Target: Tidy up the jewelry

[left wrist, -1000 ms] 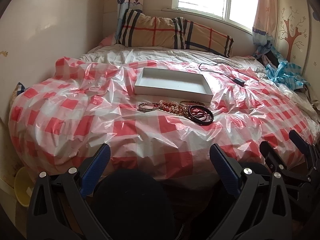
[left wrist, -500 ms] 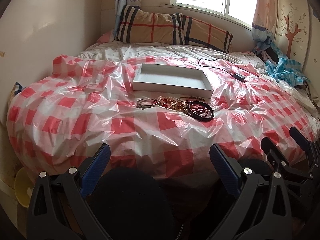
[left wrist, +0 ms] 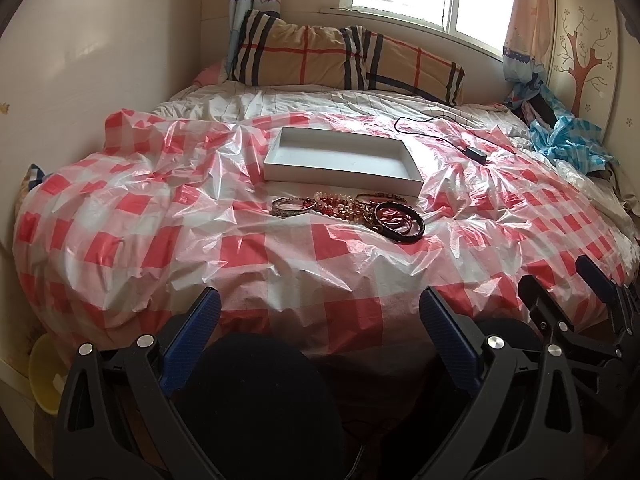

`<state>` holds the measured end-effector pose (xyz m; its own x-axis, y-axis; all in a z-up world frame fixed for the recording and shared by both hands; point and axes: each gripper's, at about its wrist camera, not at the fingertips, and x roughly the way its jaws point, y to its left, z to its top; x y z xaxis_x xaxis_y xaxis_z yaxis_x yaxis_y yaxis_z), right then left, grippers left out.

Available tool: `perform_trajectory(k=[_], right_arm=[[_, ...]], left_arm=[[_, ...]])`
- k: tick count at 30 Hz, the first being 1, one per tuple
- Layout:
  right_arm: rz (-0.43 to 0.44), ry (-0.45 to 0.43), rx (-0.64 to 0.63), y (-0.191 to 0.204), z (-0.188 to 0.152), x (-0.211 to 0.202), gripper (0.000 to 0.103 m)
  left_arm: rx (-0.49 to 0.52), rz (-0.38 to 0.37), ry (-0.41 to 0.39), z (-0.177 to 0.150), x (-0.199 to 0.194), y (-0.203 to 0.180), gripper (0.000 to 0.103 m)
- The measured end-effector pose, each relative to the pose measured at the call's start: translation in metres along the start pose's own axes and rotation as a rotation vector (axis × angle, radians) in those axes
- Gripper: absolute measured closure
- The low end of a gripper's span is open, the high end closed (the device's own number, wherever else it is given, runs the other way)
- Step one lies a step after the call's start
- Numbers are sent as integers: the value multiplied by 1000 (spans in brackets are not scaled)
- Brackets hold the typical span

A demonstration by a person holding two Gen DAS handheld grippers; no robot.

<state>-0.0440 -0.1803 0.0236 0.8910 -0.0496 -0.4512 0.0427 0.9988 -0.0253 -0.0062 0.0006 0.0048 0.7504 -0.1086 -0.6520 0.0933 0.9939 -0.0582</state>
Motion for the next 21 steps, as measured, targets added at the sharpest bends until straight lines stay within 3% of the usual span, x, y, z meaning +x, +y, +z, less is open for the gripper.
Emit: perform_trajectory(k=[21], right_arm=[[1,1,1,0,0,0,7]], left_arm=[[-1,-1,1,0,0,0,8]])
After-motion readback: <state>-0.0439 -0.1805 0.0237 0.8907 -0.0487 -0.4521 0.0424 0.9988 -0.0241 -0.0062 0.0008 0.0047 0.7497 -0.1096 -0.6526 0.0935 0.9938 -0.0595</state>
